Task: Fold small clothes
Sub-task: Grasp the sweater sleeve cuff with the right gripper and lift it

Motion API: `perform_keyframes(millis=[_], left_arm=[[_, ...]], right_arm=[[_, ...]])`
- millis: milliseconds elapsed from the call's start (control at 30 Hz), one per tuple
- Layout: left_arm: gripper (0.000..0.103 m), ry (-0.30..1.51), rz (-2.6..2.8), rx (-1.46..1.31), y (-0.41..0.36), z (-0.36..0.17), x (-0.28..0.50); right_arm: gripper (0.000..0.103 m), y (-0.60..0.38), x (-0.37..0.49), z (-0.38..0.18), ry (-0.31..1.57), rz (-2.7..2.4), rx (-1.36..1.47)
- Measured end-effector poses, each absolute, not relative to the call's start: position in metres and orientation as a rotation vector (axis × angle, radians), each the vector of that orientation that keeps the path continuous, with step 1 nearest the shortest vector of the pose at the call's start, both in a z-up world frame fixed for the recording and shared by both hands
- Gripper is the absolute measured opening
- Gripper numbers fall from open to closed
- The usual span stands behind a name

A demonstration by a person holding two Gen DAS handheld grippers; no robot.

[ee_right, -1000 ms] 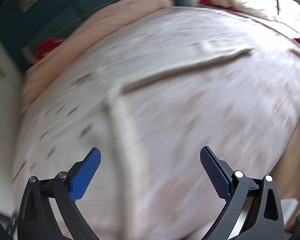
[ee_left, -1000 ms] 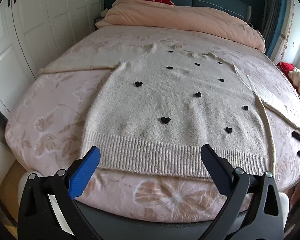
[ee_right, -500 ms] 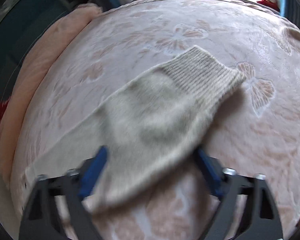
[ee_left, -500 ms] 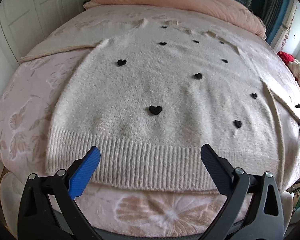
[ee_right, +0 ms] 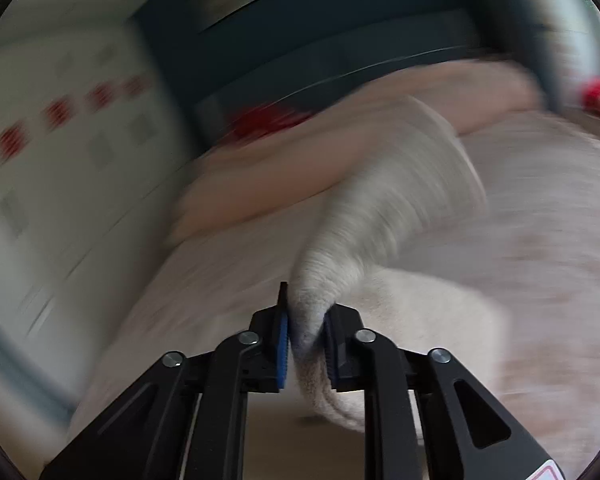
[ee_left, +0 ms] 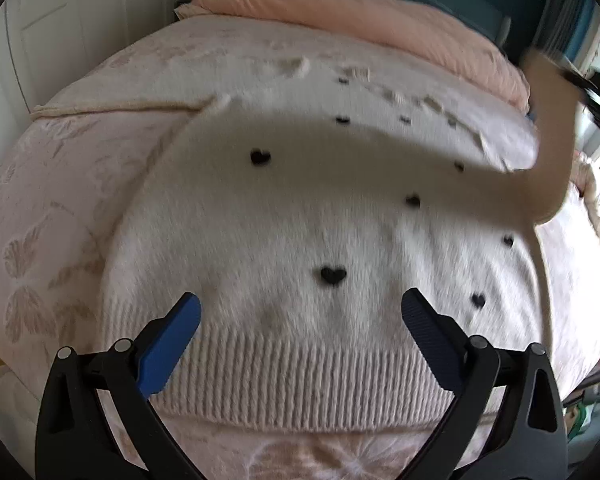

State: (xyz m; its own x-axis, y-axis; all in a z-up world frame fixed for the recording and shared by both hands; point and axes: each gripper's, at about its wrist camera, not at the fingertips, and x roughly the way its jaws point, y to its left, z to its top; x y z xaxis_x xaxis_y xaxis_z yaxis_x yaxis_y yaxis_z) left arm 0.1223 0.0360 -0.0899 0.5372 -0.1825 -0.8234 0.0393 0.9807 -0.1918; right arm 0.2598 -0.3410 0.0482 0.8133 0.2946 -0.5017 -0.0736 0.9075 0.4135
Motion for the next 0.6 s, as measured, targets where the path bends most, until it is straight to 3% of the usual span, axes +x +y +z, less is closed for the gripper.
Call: perform_keyframes(millis=[33, 67, 233, 533, 600], left_arm=[[0.098, 0.988, -0.139, -0.168, 0.039, -0.087, 0.126], [0.098, 0.981, -0.143, -0.177, 0.041, -0.083, 0.131], [0.098, 0.943, -0.204, -0.289, 0.06, -0.064, 0.181], [0.098, 0.995, -0.264, -0.547, 0.039, -0.105, 0.339], [0.09, 1.038, -0.233, -0.618, 0.032, -0.127, 0.367]], right_arm=[[0.041, -0.309, 0.268, 0.04, 0.625, 0.268, 0.368], [0.045, -0.279, 0.274, 0.029, 0.661, 0.318, 0.336], [0.049, -0.231, 0.253, -0.033, 0.762, 0.333, 0.326], [0.053, -0.373, 0.195, -0.127, 0.814, 0.053, 0.82], [0.053, -0.39, 0.198, -0.14, 0.795, 0.039, 0.916]])
